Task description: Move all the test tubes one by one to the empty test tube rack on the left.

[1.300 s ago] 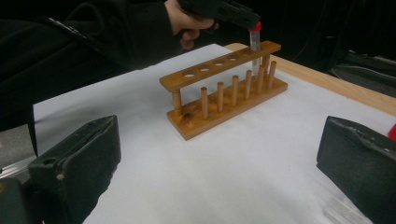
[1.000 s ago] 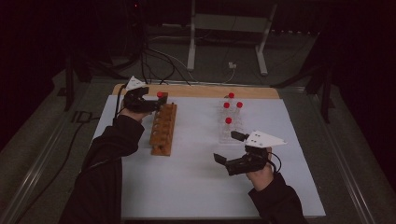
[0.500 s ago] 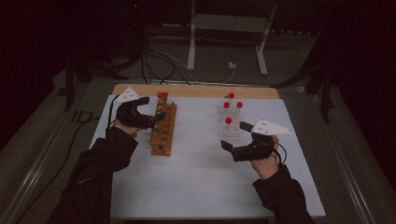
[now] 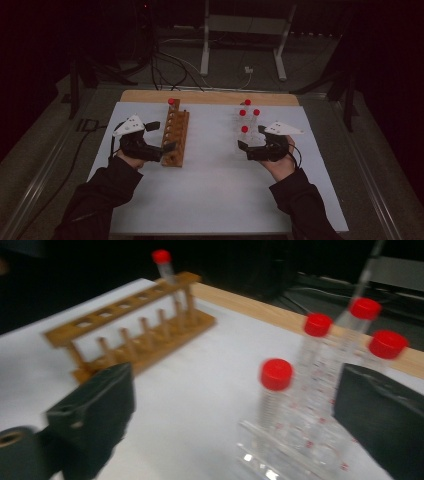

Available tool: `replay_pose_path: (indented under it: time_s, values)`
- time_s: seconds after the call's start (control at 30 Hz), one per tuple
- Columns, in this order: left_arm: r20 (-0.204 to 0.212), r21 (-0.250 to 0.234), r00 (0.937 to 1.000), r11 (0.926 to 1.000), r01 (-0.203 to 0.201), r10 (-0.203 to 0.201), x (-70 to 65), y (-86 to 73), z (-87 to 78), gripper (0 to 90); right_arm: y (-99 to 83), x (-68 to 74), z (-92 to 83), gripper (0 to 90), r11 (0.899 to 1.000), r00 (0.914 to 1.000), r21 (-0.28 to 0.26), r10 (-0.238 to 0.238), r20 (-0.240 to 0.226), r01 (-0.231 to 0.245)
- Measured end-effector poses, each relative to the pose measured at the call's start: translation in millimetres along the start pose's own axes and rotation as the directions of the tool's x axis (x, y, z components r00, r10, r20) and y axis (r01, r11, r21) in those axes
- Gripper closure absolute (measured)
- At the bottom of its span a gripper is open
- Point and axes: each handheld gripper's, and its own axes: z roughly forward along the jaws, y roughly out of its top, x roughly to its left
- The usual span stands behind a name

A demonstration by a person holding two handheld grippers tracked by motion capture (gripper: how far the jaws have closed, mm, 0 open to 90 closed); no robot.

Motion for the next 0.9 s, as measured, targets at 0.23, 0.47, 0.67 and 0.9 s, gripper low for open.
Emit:
replay_pose_path:
  time_s: [0.23,0.47,0.67,0.9]
  values:
    - [0.017,0.002,0.9996,0.9998,-0.022,0.022,-16.1,-13.0,-4.8,1.7,-10.8,-8.4,15.4,15.8,0.998,0.9996,0.060,0.010,0.027,-0.011]
    - [0.022,0.012,0.9995,0.9997,-0.021,0.021,-16.9,-24.5,-2.6,1.7,-16.6,-11.1,30.7,35.4,0.991,0.9979,0.129,0.014,0.063,-0.022]
    - [0.022,0.006,0.9996,0.9998,-0.019,0.019,-17.0,-26.7,-4.4,1.7,-17.1,-13.6,39.9,49.6,0.988,0.9963,0.150,0.031,0.080,-0.042]
    - [0.018,0.007,0.9997,0.9998,-0.017,0.017,-16.5,-27.9,-4.5,1.7,-18.6,-14.1,47.5,63.3,0.985,0.9945,0.167,0.035,0.099,-0.051]
